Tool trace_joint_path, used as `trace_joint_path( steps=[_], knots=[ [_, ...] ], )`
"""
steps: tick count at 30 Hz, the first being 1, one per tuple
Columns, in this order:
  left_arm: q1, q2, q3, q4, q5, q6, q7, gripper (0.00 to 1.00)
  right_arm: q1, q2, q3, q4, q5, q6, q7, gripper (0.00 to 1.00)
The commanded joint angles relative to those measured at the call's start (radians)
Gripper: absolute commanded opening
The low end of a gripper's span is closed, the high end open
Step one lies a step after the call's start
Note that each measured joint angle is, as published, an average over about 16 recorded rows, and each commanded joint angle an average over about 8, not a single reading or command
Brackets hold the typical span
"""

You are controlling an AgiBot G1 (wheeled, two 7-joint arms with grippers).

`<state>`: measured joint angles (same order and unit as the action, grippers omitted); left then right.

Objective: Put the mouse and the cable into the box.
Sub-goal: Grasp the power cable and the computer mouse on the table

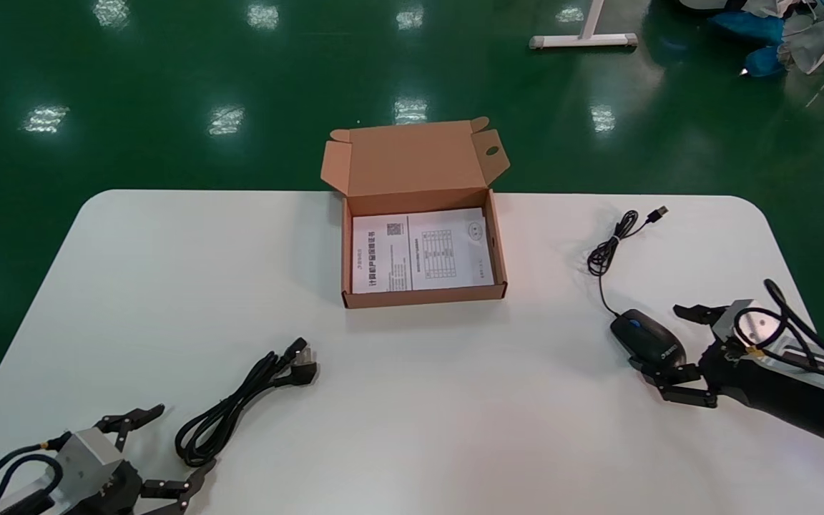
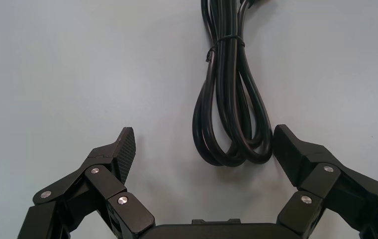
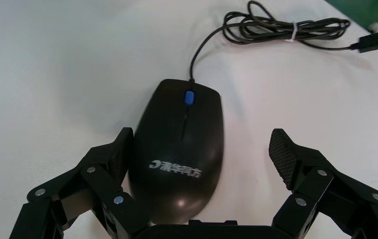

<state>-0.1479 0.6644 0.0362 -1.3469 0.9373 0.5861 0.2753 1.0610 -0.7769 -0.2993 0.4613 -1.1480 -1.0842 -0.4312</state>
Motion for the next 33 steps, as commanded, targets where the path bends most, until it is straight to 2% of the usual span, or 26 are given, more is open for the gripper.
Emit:
trace_joint_path(
  steps=[1,13,23,33],
  knots=[
    [0.001,0.001,0.003,0.0,0.003,-0.003,-0.002,1.0,0.004,-0.005,-0.001,-0.007,-0.002,0.003,0.002,1.0],
    [-0.003,0.001,0.007,0.003,0.003,-0.003,-0.007,1.0,0.015,-0.012,-0.008,-0.019,-0.009,-0.001,0.018,1.0],
    [-0.061,0.023,0.012,0.029,-0.031,0.066,-0.003,1.0,0.015,-0.012,-0.008,-0.019,-0.009,-0.001,0.017,1.0],
    [-0.07,0.029,0.018,0.044,-0.021,0.053,-0.001,1.0,0.015,-0.012,-0.008,-0.019,-0.009,-0.001,0.017,1.0]
  ],
)
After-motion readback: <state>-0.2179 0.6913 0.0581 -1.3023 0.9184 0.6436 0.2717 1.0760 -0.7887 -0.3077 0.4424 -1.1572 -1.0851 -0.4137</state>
